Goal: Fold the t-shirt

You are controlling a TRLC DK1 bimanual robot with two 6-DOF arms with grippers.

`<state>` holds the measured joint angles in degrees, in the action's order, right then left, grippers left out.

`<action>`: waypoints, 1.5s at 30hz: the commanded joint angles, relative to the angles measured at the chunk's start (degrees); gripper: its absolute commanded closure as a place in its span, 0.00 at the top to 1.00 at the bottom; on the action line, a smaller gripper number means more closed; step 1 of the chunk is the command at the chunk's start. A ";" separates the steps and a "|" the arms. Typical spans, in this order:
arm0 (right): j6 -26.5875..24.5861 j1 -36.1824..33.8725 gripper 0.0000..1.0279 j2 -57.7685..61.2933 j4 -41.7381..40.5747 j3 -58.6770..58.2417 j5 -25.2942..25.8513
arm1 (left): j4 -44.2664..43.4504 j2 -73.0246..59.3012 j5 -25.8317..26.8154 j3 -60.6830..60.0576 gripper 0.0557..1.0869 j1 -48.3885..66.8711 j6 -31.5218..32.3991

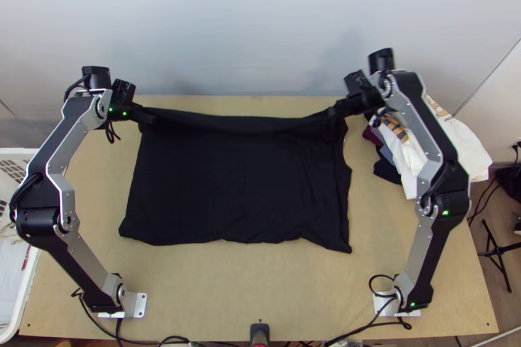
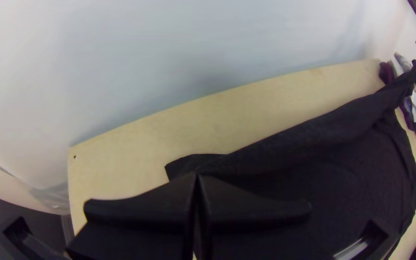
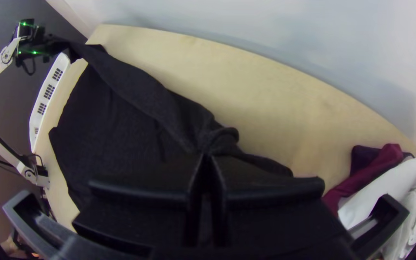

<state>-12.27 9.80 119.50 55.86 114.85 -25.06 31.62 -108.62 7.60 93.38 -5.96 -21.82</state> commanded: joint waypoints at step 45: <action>0.67 -1.54 0.96 0.20 10.77 -10.70 5.90 | 1.17 11.67 0.23 -19.56 0.96 -3.01 -9.11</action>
<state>-11.38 8.78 122.13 61.54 101.67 -19.07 30.70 -102.26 7.86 73.47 -8.91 -31.70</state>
